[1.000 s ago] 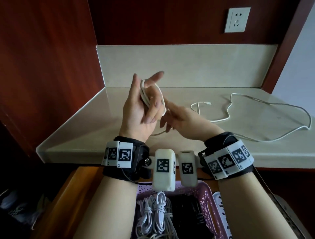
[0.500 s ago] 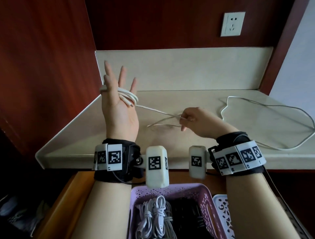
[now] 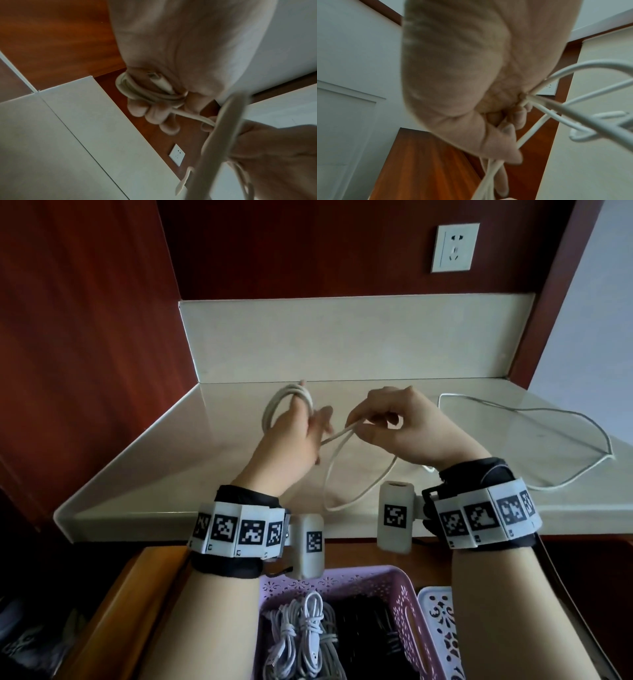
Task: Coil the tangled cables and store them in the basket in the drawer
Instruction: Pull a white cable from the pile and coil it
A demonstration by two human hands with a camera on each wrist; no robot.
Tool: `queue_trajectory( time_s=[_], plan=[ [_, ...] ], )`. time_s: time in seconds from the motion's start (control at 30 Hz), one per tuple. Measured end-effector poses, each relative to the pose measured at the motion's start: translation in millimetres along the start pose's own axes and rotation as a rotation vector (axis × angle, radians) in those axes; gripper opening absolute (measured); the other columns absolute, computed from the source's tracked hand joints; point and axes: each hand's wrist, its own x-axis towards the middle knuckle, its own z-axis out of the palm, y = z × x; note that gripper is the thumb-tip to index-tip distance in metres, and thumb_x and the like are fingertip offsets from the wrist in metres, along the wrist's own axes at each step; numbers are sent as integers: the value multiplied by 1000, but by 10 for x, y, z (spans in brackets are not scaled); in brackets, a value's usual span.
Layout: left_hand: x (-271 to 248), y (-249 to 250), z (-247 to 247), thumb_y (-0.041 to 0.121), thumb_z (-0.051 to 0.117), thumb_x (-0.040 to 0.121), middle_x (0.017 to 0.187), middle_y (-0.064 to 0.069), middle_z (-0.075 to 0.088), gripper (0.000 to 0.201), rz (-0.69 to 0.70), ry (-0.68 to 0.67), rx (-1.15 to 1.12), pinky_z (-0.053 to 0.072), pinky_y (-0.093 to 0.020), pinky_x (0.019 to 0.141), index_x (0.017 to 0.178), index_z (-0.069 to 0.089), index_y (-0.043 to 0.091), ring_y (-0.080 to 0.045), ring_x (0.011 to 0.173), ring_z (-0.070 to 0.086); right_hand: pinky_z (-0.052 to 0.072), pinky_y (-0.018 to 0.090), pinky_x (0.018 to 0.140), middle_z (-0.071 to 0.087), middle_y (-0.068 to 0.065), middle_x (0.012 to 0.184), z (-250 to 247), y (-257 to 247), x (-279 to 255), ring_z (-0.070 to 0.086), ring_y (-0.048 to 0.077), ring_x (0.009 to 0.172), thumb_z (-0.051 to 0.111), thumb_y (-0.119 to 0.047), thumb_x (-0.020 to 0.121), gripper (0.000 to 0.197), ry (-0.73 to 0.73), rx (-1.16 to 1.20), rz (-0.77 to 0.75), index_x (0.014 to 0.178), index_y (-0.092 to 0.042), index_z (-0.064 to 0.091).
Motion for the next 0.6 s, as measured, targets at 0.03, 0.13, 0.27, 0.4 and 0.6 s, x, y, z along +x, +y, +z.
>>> queue_trajectory(
  time_s=[0.03,0.13,0.27,0.4,0.6],
  plan=[
    [-4,-25,22,32,41,100,101,4,67,34,1,-43,69,44,-32,95,108,51,0,-15,80,66,32,23,74,46,-13,61,1,30,6,43,1,64,59,-3,74,23,18,-42,-18,85,-18,72],
    [-30,35,39,37,40,100,137,-10,51,33,-47,-121,84,27,-19,97,93,52,8,-16,131,43,33,36,77,43,-11,64,27,112,33,43,-3,66,42,-2,60,42,112,-95,-44,82,-23,71],
    [-65,112,67,49,47,92,98,-3,59,42,44,-254,117,40,-24,85,74,48,11,-11,103,57,35,39,76,47,-11,71,66,188,88,44,-8,67,46,9,67,40,151,-127,-22,74,-21,70],
    [-48,76,74,42,60,89,80,-9,57,37,47,-286,131,43,-37,69,78,55,7,-22,75,56,28,30,79,45,-15,72,109,175,102,44,-11,70,49,11,72,37,116,-179,-32,75,-19,70],
    [-3,-6,-57,40,54,93,60,7,34,47,174,171,289,26,-24,61,59,28,22,-4,59,36,19,21,86,55,-8,100,94,160,93,43,13,99,52,3,72,55,74,-275,40,116,-28,61]
  ],
)
